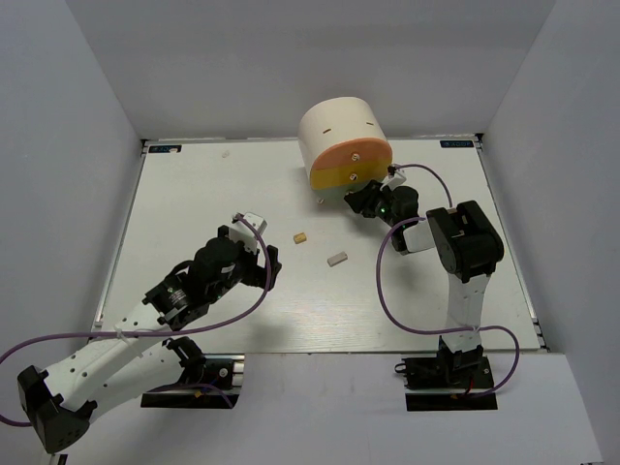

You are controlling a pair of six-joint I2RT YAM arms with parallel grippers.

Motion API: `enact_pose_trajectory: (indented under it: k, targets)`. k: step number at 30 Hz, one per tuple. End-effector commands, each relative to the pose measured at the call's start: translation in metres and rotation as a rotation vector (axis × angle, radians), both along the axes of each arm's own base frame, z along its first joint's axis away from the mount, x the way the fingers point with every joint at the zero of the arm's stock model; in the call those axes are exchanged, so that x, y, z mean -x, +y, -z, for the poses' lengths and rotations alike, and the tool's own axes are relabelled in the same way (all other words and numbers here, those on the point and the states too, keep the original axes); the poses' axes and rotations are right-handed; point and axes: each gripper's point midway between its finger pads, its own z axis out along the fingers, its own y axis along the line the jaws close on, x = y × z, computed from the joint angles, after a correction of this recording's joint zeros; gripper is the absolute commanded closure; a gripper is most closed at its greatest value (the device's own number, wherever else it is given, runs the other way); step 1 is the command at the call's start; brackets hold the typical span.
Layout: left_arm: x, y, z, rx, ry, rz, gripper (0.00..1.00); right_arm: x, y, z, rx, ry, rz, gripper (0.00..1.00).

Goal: Sort the stationery into containers
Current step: Open the drawer in the storage box.

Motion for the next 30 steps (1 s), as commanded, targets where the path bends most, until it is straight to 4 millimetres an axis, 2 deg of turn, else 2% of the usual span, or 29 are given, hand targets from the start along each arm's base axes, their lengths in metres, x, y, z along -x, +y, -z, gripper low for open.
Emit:
enact_pose_trajectory:
  k: [1, 13, 22, 24, 25, 28, 30]
  targets:
    - [-0.001, 0.003, 0.0, -0.003, -0.002, -0.021, 0.01, -0.016, -0.002, -0.018, -0.011, -0.072, 0.029, 0.56]
    - [-0.002, 0.005, 0.0, -0.006, -0.005, -0.03, 0.01, -0.027, -0.001, -0.013, 0.004, -0.029, 0.033, 0.56]
    - [-0.002, 0.005, 0.0, -0.006, -0.005, -0.03, 0.01, -0.024, -0.003, -0.011, -0.002, -0.02, 0.016, 0.8]
    - [-0.002, 0.005, 0.0, -0.006, -0.005, -0.03, 0.01, -0.022, -0.004, -0.016, -0.013, -0.03, 0.015, 0.84]
    - [-0.002, 0.005, 0.0, -0.006, -0.005, -0.03, 0.01, -0.017, -0.006, -0.013, -0.013, -0.02, 0.011, 0.84]
    - [-0.002, 0.005, 0.0, -0.006, -0.005, -0.03, 0.01, -0.009, -0.008, -0.023, -0.024, -0.036, 0.006, 0.85]
    - [-0.002, 0.005, 0.0, -0.006, -0.005, -0.03, 0.01, 0.001, -0.008, -0.021, -0.024, -0.023, -0.004, 0.85]
